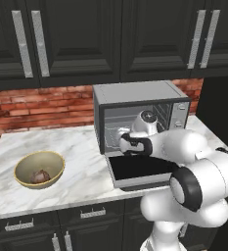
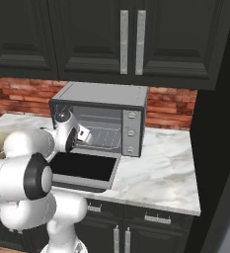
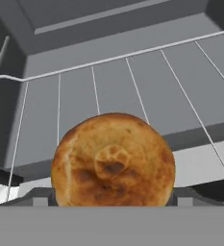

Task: Pick up the heated bread from the toaster oven and place it in the bowl. Then move the bread bowl to the dining counter.

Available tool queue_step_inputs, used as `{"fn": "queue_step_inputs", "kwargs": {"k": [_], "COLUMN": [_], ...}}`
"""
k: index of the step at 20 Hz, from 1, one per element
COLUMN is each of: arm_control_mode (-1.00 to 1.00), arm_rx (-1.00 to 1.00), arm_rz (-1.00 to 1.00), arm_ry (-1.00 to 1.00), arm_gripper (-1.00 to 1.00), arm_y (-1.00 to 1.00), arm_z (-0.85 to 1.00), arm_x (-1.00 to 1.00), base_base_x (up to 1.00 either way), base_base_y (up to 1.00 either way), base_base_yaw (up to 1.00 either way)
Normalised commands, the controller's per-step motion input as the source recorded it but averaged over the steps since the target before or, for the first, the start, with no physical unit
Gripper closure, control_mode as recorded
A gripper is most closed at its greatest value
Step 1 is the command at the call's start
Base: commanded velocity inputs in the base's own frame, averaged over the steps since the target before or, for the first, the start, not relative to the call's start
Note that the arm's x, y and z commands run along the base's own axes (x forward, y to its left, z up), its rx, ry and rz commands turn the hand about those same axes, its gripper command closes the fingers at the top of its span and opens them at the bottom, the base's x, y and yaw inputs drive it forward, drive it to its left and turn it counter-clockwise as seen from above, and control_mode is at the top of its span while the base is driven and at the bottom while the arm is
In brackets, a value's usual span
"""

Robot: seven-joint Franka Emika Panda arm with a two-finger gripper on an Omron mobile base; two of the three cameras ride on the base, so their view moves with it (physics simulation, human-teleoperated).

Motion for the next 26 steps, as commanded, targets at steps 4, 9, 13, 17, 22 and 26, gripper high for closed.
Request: {"fn": "queue_step_inputs", "kwargs": {"k": [4, 9, 13, 17, 22, 26], "arm_control_mode": [-1.0, -1.0, -1.0, -1.0, -1.0, -1.0], "arm_rx": [0.02, -0.01, -0.08, -0.13, -0.18, -0.19], "arm_rz": [0.33, 0.36, 0.29, 0.22, 0.14, 0.05], "arm_ry": [0.0, 0.0, 0.0, 0.01, 0.08, 0.23], "arm_gripper": [1.0, 1.0, 1.0, 1.0, 1.0, 1.0], "arm_y": [0.18, 0.82, 1.0, 1.0, 1.0, 1.0], "arm_z": [0.59, 0.92, 1.0, 0.96, 0.72, 0.24], "arm_x": [-1.0, -0.99, -0.75, -0.55, -0.22, 0.07], "base_base_x": [0.0, 0.0, 0.0, 0.0, 0.0, 0.0], "base_base_y": [0.0, 0.0, 0.0, 0.0, 0.0, 0.0], "base_base_yaw": [0.0, 0.0, 0.0, 0.0, 0.0, 0.0]}}
